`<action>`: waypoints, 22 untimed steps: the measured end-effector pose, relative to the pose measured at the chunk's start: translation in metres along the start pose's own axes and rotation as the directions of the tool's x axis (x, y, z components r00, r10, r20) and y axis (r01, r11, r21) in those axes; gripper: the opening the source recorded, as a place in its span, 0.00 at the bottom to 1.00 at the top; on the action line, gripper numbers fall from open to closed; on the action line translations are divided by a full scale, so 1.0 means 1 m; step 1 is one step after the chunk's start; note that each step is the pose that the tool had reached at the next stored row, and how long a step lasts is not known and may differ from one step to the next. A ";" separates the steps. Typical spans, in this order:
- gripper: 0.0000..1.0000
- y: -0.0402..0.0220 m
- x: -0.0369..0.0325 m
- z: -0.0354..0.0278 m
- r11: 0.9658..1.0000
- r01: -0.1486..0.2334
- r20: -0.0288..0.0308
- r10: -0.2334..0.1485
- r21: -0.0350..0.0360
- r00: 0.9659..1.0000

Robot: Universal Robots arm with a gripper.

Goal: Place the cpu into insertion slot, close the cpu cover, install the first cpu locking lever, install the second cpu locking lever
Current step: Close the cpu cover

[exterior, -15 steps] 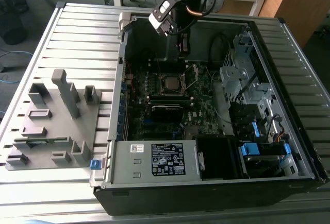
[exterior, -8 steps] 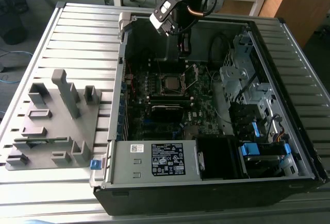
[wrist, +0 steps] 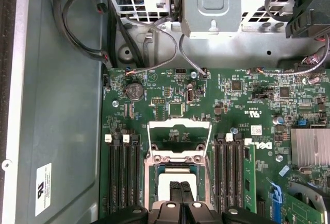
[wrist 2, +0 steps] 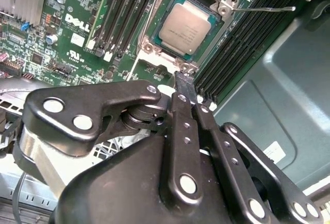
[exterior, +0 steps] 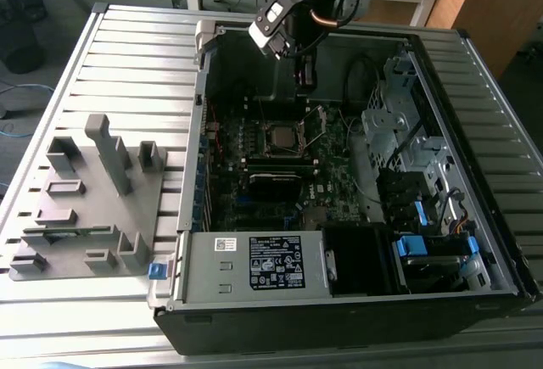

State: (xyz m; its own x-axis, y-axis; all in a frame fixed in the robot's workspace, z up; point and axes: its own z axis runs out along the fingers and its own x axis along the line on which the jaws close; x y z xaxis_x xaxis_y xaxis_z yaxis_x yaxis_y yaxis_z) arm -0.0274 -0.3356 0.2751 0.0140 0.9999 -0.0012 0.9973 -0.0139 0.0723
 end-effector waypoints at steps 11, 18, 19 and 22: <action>0.11 0.0114 0.0002 0.0009 1.000 0.000 0.000 0.000 0.000 1.000; 0.11 0.0223 0.0003 0.0018 1.000 0.000 0.000 0.000 0.000 1.000; 0.11 0.0241 0.0003 0.0020 1.000 0.000 0.000 0.000 0.000 1.000; 0.11 0.0303 0.0004 0.0026 1.000 0.000 0.000 0.000 0.000 1.000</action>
State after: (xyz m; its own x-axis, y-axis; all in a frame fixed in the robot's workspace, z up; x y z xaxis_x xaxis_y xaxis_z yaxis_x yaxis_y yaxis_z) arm 0.0031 -0.3357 0.2748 0.0140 0.9999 -0.0013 0.9973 -0.0138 0.0723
